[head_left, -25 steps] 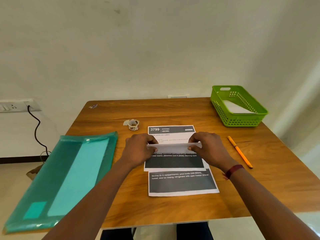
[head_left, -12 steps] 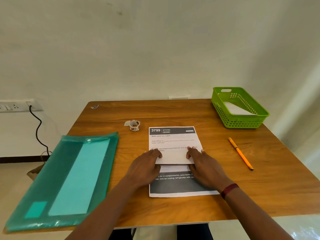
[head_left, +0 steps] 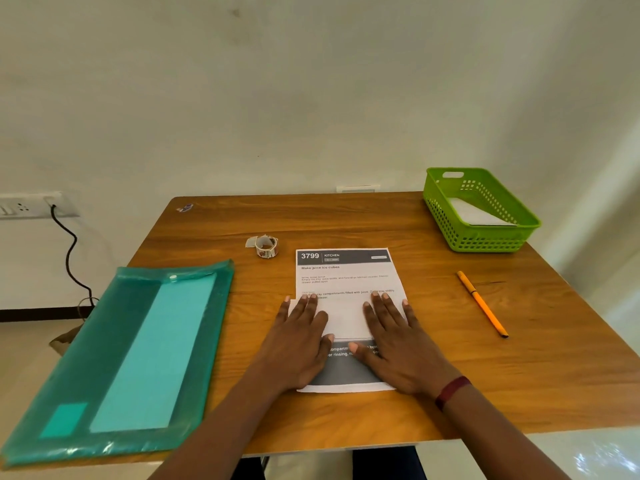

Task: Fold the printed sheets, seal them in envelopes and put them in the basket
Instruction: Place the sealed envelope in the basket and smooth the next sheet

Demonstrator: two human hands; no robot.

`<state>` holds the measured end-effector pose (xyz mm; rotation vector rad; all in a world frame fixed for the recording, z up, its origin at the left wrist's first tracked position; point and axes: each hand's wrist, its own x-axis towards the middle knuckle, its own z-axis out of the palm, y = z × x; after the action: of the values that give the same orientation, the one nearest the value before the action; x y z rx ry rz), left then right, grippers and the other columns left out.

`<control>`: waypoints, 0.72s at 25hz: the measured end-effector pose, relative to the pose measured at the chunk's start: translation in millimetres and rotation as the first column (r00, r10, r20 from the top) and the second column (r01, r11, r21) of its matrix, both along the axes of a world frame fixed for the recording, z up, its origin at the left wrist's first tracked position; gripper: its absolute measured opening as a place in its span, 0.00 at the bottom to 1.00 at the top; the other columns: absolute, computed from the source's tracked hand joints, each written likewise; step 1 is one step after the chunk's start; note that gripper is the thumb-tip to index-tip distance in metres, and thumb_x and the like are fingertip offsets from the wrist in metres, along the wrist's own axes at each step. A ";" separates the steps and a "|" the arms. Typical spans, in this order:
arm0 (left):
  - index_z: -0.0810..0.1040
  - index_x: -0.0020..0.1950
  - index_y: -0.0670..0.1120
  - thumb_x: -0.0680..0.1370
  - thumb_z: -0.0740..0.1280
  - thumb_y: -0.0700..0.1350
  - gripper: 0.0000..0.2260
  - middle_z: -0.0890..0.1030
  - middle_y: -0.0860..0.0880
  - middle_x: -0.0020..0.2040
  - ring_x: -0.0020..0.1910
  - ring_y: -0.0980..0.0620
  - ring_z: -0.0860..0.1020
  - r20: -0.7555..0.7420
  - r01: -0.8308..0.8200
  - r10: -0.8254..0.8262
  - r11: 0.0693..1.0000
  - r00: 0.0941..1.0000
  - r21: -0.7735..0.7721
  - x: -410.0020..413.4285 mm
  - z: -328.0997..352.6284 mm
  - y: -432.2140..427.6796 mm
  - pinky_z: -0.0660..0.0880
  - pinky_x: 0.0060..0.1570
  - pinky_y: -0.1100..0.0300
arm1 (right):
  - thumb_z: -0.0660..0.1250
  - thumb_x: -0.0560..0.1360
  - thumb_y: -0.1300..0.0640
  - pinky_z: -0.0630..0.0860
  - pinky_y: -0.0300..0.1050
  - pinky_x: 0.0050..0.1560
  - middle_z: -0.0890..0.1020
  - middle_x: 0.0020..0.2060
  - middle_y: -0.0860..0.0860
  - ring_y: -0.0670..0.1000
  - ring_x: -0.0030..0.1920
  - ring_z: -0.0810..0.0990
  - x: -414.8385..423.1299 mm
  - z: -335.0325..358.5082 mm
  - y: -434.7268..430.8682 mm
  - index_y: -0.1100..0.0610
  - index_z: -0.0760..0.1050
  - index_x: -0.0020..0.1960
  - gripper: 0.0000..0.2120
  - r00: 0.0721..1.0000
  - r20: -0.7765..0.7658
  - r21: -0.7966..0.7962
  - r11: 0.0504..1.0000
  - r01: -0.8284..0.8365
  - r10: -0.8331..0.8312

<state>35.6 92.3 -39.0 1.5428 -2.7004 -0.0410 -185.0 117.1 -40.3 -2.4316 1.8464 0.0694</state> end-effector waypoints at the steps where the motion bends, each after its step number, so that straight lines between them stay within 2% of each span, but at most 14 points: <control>1: 0.62 0.73 0.47 0.81 0.44 0.56 0.24 0.55 0.43 0.80 0.79 0.45 0.50 0.009 0.014 -0.014 1.000 1.000 -0.024 -4.6 1.4 0.4 0.43 0.77 0.44 | 0.30 0.71 0.26 0.33 0.54 0.76 0.36 0.77 0.53 0.51 0.77 0.33 6.6 0.6 1.2 0.54 0.35 0.78 0.45 1.000 0.019 0.013 1.000 0.003 -0.003; 4: 0.63 0.72 0.46 0.82 0.51 0.53 0.20 0.57 0.44 0.79 0.79 0.46 0.53 -0.072 0.019 -0.018 1.000 0.997 0.014 -15.6 1.3 0.8 0.47 0.78 0.47 | 0.29 0.71 0.27 0.35 0.51 0.76 0.35 0.77 0.52 0.50 0.77 0.32 24.6 0.3 0.1 0.53 0.34 0.78 0.44 0.995 0.095 0.051 0.999 0.004 -0.008; 8: 0.60 0.76 0.47 0.84 0.49 0.53 0.21 0.55 0.46 0.80 0.79 0.49 0.50 -0.183 -0.011 0.016 1.000 0.983 0.029 -18.8 -4.8 2.1 0.47 0.78 0.53 | 0.26 0.70 0.27 0.35 0.51 0.77 0.35 0.77 0.50 0.49 0.76 0.31 33.1 -3.0 -2.8 0.51 0.33 0.78 0.43 0.989 0.148 0.057 0.998 -0.030 0.022; 11: 0.46 0.80 0.48 0.82 0.42 0.57 0.28 0.44 0.47 0.81 0.79 0.51 0.42 -0.134 -0.046 0.056 0.996 0.989 0.076 -20.4 -9.9 3.4 0.42 0.78 0.53 | 0.27 0.71 0.28 0.36 0.51 0.77 0.35 0.77 0.49 0.48 0.76 0.31 35.3 -4.5 -2.2 0.51 0.34 0.78 0.42 0.988 0.151 0.042 0.998 -0.044 0.038; 13: 0.39 0.80 0.47 0.77 0.34 0.61 0.34 0.38 0.47 0.80 0.79 0.49 0.38 -0.076 -0.056 0.062 0.995 0.995 0.083 -20.6 -12.7 1.7 0.40 0.77 0.50 | 0.28 0.72 0.29 0.37 0.52 0.77 0.35 0.77 0.49 0.48 0.76 0.31 36.1 -5.6 -2.1 0.51 0.34 0.78 0.41 0.989 0.144 0.030 0.999 -0.042 0.037; 15: 0.37 0.79 0.46 0.73 0.31 0.62 0.37 0.37 0.46 0.80 0.78 0.48 0.37 -0.035 -0.082 0.085 0.994 0.996 0.070 -17.6 -14.7 -0.6 0.40 0.77 0.48 | 0.31 0.74 0.30 0.37 0.51 0.77 0.35 0.77 0.50 0.48 0.76 0.31 35.9 -6.3 -1.6 0.51 0.34 0.78 0.39 0.990 0.142 0.023 1.000 -0.019 0.015; 18: 0.38 0.80 0.45 0.74 0.33 0.66 0.39 0.37 0.46 0.80 0.79 0.48 0.38 -0.069 -0.180 0.185 0.981 0.980 0.078 -12.8 -17.7 -2.5 0.41 0.77 0.48 | 0.30 0.73 0.30 0.36 0.48 0.76 0.35 0.77 0.52 0.51 0.77 0.33 26.3 -7.9 -1.1 0.53 0.35 0.79 0.41 0.988 0.135 -0.006 0.998 0.070 -0.068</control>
<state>22.8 89.8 -56.8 1.7639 -2.5143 -0.1899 -158.7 116.1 -48.3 -2.3137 1.8744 -0.1069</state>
